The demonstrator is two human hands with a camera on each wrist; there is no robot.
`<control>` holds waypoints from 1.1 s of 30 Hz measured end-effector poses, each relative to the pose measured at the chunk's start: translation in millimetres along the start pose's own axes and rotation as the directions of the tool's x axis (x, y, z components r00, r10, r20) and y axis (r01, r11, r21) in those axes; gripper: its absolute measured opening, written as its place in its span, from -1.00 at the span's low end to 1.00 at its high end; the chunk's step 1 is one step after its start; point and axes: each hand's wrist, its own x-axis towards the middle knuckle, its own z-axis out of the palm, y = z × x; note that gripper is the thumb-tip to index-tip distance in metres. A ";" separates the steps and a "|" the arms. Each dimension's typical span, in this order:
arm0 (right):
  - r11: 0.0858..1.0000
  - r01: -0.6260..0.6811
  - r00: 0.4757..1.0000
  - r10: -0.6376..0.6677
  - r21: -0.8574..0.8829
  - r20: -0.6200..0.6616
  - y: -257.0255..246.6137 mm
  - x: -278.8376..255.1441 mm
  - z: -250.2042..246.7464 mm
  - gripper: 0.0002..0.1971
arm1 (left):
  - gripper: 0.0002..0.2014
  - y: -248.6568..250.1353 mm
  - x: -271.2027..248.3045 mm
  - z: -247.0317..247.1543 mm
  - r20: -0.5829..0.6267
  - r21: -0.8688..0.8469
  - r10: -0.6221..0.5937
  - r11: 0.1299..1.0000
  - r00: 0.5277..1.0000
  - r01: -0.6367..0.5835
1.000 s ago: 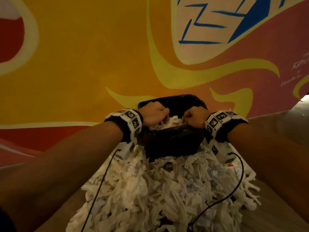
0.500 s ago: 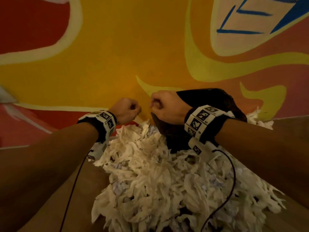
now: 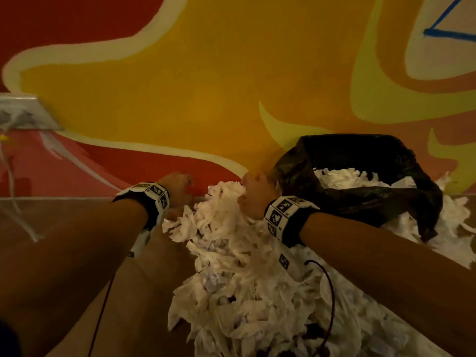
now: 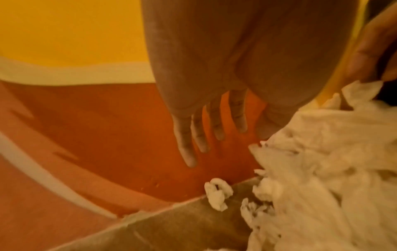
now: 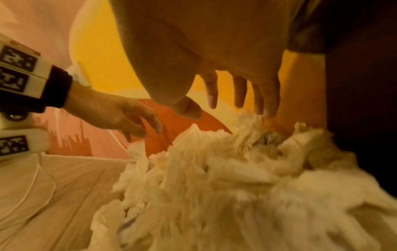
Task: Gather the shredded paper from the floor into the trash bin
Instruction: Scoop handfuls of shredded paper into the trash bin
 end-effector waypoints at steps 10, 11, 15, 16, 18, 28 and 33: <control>0.948 -0.294 0.955 0.297 0.126 -0.005 6.9 29.3 37.8 -0.41 | -0.72 -28.2 29.0 46.4 0.218 -0.148 -0.007 0.988 0.976 0.040; 0.935 -0.309 0.950 0.312 0.172 0.009 8.4 32.5 37.9 -0.39 | -0.63 -29.8 31.5 47.8 0.221 -0.132 0.016 0.991 0.975 0.014; 0.921 -0.337 0.939 0.316 0.193 0.135 20.4 41.7 39.1 -0.26 | -0.56 -29.5 36.8 55.4 0.252 -0.077 0.043 0.997 0.967 -0.024; 0.923 -0.333 0.938 0.304 0.190 0.168 24.1 43.5 40.1 -0.24 | -0.55 -31.3 39.5 60.2 0.245 -0.058 0.046 0.998 0.969 -0.033; 0.924 -0.324 0.935 0.279 0.205 0.220 30.2 45.5 43.4 -0.28 | -0.50 -36.0 43.3 67.0 0.195 -0.034 0.052 0.998 0.979 -0.046; 0.968 -0.150 0.986 0.130 0.202 0.106 18.6 39.4 40.3 -0.68 | -0.83 -10.7 35.0 68.2 -0.020 -0.401 -0.128 0.910 0.992 0.109; 0.968 -0.097 0.995 0.090 0.233 0.040 11.5 32.4 28.1 -0.65 | -0.78 5.5 34.7 36.7 -0.035 -0.853 -0.144 0.520 0.989 0.046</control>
